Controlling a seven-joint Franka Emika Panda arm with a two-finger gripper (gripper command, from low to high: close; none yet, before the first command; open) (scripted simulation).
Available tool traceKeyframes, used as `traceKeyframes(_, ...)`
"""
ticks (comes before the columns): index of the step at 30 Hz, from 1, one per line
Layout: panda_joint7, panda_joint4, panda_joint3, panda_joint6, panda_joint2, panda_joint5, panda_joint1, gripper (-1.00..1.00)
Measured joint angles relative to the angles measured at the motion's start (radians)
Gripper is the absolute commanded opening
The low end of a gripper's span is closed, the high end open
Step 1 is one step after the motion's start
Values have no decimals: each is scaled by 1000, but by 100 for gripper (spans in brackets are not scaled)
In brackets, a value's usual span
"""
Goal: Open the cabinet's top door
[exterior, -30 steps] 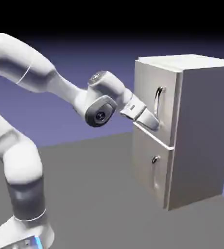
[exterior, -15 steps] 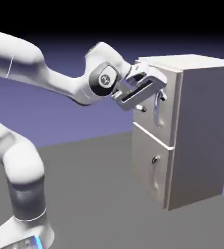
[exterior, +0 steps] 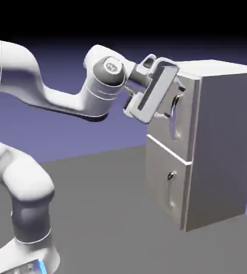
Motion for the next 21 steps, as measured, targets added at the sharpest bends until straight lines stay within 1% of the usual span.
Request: traceKeyframes(21, -208, -94, -303, 45, -121, -913, 307, 0)
